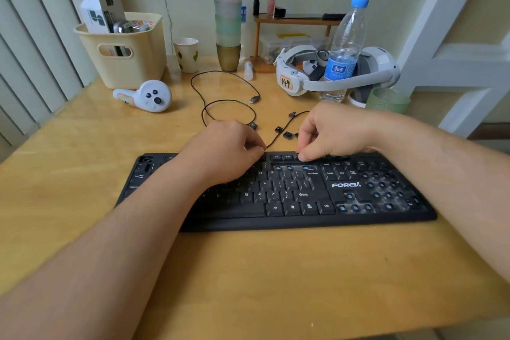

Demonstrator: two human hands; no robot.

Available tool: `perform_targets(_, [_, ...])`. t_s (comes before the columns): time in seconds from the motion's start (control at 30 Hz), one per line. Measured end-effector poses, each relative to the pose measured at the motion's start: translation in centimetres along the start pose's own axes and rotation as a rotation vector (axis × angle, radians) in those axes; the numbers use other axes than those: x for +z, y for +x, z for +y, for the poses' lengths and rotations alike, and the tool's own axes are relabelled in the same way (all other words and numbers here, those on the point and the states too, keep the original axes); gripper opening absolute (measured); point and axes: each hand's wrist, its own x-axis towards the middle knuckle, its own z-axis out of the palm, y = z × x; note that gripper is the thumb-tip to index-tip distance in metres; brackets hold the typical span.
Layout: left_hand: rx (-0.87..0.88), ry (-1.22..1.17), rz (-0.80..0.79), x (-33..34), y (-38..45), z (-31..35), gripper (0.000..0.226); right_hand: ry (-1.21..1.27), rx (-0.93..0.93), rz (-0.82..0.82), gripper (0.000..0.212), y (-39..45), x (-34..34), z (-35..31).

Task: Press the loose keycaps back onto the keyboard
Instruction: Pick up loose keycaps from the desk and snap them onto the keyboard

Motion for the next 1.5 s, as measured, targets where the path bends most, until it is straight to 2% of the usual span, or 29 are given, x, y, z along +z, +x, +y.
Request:
perform_targets(0.17, [-0.002, 0.003, -0.003, 0.1, 0.0, 0.0, 0.021, -0.048, 0.004, -0.019, 0.008, 0.1, -0.1, -0.3])
perform_targets(0.53, [-0.014, 0.008, -0.014, 0.1, 0.0, 0.4, 0.022, 0.02, 0.06, -0.058, 0.007, 0.2, -0.1, -0.4])
perform_targets(0.9, [-0.019, -0.01, -0.018, -0.1, -0.1, 0.4, 0.022, 0.163, 0.087, 0.042, 0.012, 0.3, -0.5, 0.3])
perform_targets(1.23, [-0.018, -0.013, -0.02, -0.1, -0.1, 0.3, 0.023, 0.249, 0.09, 0.03, 0.016, 0.7, 0.5, 1.0])
perform_targets(1.3, [-0.018, -0.011, -0.017, -0.2, -0.1, 0.3, 0.024, 0.272, 0.089, 0.07, 0.015, 1.0, 0.3, 0.9])
perform_targets(1.37, [-0.02, -0.006, -0.013, -0.2, -0.1, 0.2, 0.023, 0.273, 0.093, 0.179, 0.014, 1.7, 0.1, 0.7])
perform_targets(1.5, [-0.026, -0.01, -0.011, -0.2, 0.0, 0.2, 0.022, 0.097, 0.114, 0.357, 0.015, 3.6, 1.0, 0.3])
